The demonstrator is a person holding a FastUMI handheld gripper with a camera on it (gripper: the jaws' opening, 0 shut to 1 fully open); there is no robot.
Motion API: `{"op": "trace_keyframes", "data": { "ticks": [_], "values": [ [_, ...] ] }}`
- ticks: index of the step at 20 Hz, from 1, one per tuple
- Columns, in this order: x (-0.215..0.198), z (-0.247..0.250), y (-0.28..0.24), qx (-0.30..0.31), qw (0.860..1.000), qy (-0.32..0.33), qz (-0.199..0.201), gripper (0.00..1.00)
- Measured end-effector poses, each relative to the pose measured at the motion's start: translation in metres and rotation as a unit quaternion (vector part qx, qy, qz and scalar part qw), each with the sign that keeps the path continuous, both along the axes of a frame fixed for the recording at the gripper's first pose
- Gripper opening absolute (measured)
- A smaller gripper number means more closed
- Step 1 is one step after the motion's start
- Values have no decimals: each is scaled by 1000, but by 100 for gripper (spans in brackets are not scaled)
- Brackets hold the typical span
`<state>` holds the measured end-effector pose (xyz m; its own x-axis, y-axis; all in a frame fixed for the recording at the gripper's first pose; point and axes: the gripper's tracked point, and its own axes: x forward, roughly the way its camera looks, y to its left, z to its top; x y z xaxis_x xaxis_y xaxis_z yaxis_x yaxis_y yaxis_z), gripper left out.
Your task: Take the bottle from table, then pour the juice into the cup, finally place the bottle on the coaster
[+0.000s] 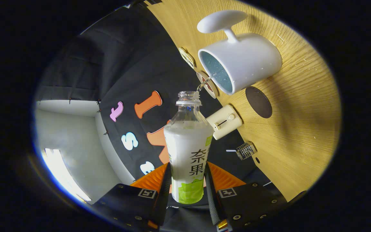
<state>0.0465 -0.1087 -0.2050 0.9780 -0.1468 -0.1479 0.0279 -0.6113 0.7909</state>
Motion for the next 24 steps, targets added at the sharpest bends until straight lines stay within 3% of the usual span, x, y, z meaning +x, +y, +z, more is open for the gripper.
{"op": "trace_keyframes", "data": {
  "ticks": [24],
  "values": [
    [-3, 2, -9, 68, 997, -6, -41, 55]
  ]
}}
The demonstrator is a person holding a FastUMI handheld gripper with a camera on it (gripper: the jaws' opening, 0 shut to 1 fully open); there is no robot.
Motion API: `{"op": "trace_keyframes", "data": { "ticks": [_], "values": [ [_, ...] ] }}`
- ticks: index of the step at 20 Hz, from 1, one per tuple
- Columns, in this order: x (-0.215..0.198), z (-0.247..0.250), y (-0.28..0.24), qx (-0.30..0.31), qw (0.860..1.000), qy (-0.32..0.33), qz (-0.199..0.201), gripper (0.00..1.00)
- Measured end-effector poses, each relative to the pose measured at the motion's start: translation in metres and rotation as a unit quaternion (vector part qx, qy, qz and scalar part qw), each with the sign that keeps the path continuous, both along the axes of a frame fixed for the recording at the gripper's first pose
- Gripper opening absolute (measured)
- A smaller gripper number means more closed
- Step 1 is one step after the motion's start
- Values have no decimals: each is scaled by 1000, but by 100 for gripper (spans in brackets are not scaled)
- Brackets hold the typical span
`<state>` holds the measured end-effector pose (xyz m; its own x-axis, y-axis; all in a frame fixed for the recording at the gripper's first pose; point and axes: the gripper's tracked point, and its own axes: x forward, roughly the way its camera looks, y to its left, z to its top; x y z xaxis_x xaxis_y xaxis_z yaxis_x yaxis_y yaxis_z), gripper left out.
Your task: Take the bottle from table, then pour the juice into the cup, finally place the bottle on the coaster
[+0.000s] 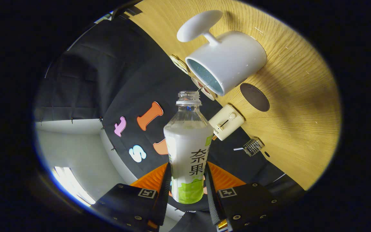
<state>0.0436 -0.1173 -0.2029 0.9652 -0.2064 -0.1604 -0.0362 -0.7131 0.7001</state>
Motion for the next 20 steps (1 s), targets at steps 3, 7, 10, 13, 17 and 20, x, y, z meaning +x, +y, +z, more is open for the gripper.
{"op": "trace_keyframes", "data": {
  "ticks": [3, 7, 10, 13, 17, 20],
  "values": [
    [1, 2, 2, -1, 1000, -3, 3, 55],
    [1, -1, 2, -10, 1000, 1, 7, 55],
    [0, -7, 7, -20, 1000, 7, 15, 55],
    [0, -7, 8, -26, 999, 7, 18, 55],
    [-1, -9, 9, -41, 999, 9, 21, 55],
    [0, -12, 11, -60, 998, 15, 27, 55]
  ]
}}
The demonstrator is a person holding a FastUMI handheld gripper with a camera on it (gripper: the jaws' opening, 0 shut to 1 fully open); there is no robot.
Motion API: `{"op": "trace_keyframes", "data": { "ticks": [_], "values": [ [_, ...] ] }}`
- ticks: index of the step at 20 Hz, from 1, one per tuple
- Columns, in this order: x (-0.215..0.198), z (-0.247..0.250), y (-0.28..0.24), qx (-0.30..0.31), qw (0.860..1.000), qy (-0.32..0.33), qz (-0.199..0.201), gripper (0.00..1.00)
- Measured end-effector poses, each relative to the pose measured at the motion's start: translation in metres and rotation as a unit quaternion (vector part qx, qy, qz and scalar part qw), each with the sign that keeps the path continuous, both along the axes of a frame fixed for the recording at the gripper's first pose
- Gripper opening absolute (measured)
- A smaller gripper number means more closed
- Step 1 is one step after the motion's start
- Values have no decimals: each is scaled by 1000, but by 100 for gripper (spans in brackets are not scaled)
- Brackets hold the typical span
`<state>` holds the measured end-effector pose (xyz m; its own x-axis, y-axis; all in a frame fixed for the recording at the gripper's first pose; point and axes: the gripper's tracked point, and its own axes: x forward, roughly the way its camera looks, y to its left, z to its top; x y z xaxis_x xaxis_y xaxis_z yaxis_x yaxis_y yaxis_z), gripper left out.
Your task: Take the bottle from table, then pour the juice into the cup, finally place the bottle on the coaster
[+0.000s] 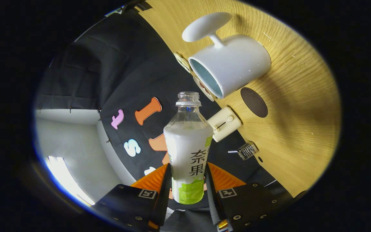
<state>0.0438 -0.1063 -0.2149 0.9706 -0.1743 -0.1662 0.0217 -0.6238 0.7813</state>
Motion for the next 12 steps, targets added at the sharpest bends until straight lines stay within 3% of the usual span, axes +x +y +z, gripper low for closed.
{"op": "trace_keyframes", "data": {
  "ticks": [3, 7, 12],
  "values": [
    [-2, -19, 10, -59, 996, 39, 45, 55],
    [-16, -35, 13, -150, 981, 71, 100, 55],
    [-9, -33, 9, -288, 946, 73, 134, 55]
  ]
}}
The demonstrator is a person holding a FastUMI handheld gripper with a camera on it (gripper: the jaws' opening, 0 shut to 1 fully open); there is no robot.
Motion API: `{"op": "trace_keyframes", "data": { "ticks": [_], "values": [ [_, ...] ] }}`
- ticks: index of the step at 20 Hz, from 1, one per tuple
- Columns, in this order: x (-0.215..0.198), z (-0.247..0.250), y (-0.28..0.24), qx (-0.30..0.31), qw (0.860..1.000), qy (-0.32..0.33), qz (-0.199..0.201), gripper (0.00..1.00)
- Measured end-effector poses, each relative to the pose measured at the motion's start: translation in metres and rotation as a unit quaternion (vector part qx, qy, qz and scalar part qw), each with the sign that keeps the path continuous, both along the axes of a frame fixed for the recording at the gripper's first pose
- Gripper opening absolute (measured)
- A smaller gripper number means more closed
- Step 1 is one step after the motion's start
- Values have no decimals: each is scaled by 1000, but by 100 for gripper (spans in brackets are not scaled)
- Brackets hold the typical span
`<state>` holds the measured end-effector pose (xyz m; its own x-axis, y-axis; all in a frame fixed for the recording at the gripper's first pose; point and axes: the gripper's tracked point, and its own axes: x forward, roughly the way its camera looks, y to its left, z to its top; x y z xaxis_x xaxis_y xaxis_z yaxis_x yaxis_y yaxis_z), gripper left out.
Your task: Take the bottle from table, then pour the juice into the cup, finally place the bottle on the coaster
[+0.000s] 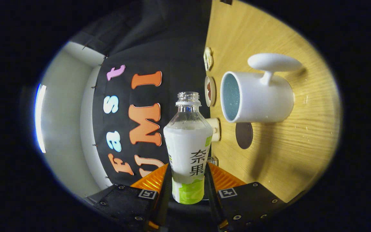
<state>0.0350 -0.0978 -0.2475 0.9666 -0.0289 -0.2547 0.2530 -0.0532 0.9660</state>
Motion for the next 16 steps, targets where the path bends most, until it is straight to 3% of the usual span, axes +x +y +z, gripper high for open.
{"op": "trace_keyframes", "data": {
  "ticks": [3, 8, 13, 16],
  "values": [
    [6, -2, 2, -108, 993, 0, 43, 55],
    [18, -2, -5, -263, 960, 18, 97, 55],
    [30, 2, -11, -375, 917, 26, 129, 55],
    [37, 6, -10, -408, 902, 17, 139, 55]
  ]
}}
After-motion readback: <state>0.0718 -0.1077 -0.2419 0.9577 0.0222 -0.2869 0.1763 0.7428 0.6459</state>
